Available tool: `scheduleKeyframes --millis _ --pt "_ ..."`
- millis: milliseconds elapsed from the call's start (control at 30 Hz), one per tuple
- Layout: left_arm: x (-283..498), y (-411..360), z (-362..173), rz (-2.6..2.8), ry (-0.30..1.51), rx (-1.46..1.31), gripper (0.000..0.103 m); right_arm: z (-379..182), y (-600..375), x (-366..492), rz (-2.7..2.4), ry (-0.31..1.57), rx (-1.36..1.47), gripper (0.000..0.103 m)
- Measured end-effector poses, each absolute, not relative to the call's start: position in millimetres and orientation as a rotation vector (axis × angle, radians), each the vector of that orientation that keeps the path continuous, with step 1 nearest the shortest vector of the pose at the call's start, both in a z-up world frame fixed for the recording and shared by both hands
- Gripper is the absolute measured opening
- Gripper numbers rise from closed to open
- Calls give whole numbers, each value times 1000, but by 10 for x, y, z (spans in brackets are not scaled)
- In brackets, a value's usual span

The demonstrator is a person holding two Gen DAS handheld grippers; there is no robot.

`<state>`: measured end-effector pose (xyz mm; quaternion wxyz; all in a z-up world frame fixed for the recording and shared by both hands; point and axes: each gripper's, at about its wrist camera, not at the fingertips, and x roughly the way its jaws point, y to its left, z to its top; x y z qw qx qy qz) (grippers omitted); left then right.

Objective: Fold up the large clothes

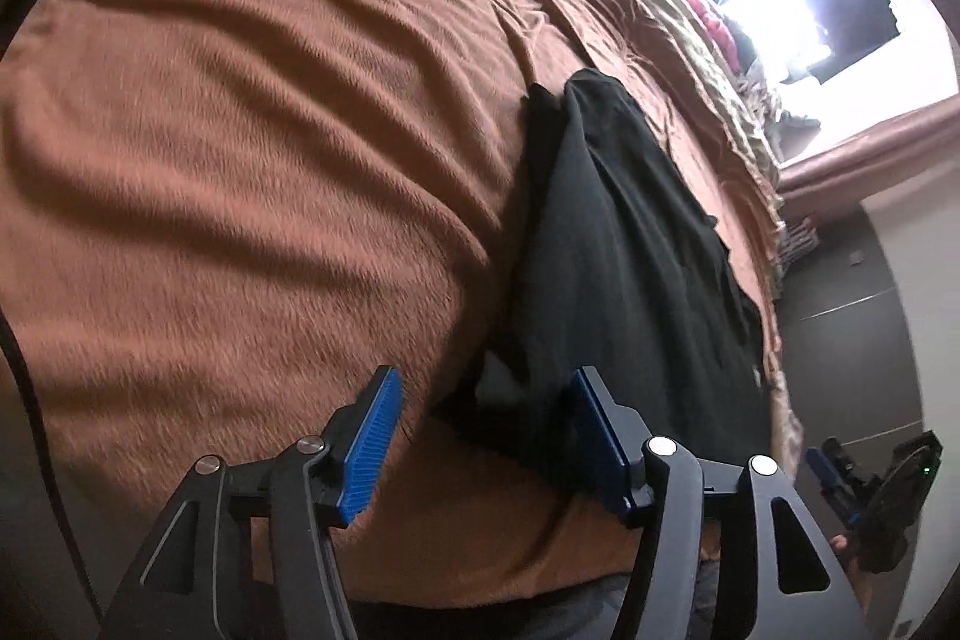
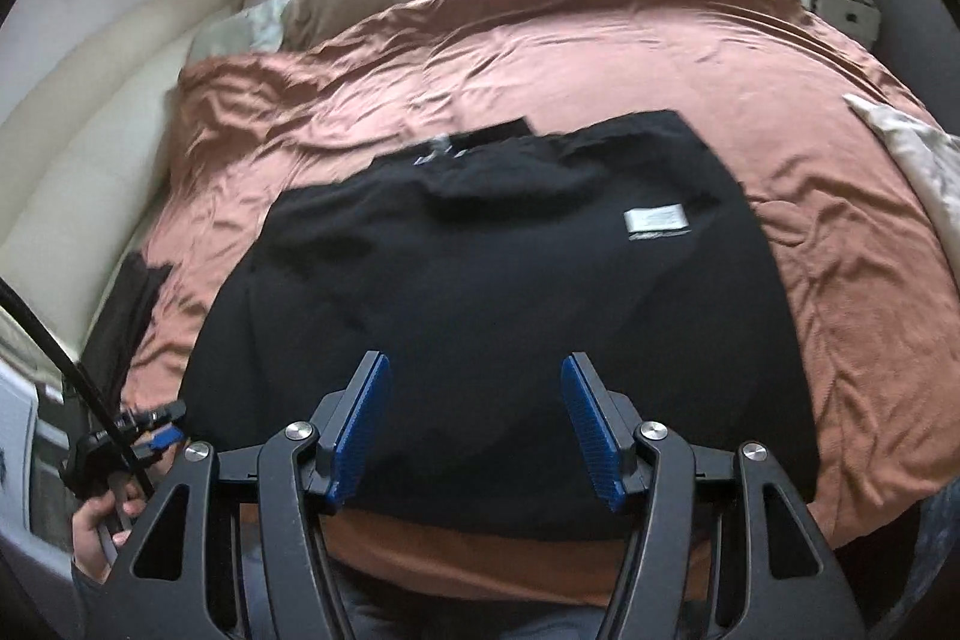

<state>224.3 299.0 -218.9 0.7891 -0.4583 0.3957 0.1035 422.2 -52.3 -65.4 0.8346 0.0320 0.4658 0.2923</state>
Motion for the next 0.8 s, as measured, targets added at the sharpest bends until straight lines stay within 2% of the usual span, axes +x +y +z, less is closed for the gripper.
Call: scheduleKeyframes --millis 200,433,467,500,533,567,633,733,800 --pt "2225 2996 -2253 189 801 -1079 61 -703 -229 4081 644 1006 8 47" --pt "2333 2964 -2321 177 777 -1135 60 -820 61 3995 675 1035 -69 46" --pt "2346 2962 -2321 186 777 -1136 57 -847 101 3993 674 1043 -75 46" --pt "2332 2968 -2326 198 778 -1137 49 -892 135 4008 673 1055 -83 45" --pt "2315 2960 -2330 209 778 -1140 35 -934 171 4026 673 1063 -89 45" --pt "2298 2957 -2339 210 778 -1151 30 -995 210 4055 671 1073 -99 44" --pt "2259 2946 -2340 210 767 -1164 23 -1086 301 4106 661 1090 -119 41" --pt "2219 2916 -2317 213 756 -1157 20 -1316 446 4244 630 1132 -137 35" --pt "2203 2906 -2307 211 751 -1162 19 -1435 544 4334 615 1146 -143 34"
